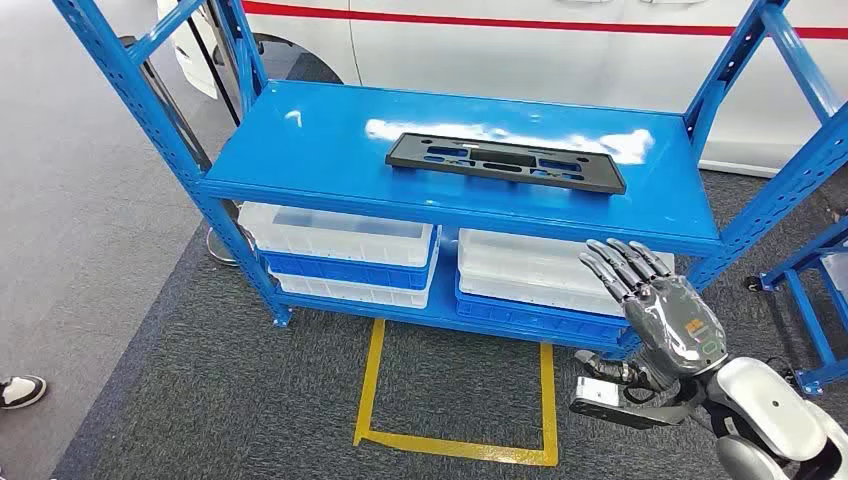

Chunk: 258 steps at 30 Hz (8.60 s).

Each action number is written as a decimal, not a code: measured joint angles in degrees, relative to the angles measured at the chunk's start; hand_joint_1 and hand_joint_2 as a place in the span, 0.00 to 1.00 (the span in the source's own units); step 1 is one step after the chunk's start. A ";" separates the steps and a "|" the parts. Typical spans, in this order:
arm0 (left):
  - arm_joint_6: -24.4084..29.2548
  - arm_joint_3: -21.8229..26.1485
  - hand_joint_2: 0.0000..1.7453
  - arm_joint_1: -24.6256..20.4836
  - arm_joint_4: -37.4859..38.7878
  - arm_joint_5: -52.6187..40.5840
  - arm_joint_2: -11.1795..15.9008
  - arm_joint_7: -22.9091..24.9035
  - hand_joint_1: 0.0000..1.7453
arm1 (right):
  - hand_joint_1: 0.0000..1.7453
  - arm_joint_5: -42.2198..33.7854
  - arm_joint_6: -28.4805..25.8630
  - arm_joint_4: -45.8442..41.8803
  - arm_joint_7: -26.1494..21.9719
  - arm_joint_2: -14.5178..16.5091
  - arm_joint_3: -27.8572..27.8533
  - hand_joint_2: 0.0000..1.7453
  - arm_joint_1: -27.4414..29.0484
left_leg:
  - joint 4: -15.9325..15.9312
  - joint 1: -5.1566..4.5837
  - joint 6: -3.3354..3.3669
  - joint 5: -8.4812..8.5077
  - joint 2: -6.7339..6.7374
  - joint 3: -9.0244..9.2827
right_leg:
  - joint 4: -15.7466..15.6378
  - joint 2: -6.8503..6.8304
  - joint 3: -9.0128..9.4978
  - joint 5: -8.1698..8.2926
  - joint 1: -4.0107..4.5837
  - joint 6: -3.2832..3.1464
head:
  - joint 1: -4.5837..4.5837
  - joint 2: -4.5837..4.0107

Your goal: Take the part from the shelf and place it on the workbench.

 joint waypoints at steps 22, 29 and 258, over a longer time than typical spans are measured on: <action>-0.02 0.02 0.00 -0.24 0.00 -0.35 -0.31 0.23 0.00 | 0.00 -2.87 0.82 0.56 -1.09 1.58 -3.28 0.00 1.07 | -1.10 0.61 1.98 0.89 0.23 0.56 | 12.01 -0.31 -7.21 -2.41 -0.49 2.37 | 0.07 0.00; -0.01 0.02 0.00 -0.08 0.09 -0.98 -0.46 -0.77 0.00 | 0.00 -2.94 0.90 0.60 -1.20 1.98 -4.18 0.00 2.05 | -0.18 0.47 -0.13 -1.05 0.10 0.71 | 0.28 -0.25 -2.10 1.22 -0.34 0.64 | -0.02 0.01; 2.75 1.88 1.00 -2.43 0.52 -1.08 -3.22 -6.30 0.00 | 1.00 16.10 -9.12 9.51 2.98 11.25 -8.91 1.00 -2.20 | 1.58 1.03 -0.06 0.24 0.44 -1.63 | 1.50 -0.37 -1.94 0.67 -0.56 1.91 | 0.20 0.01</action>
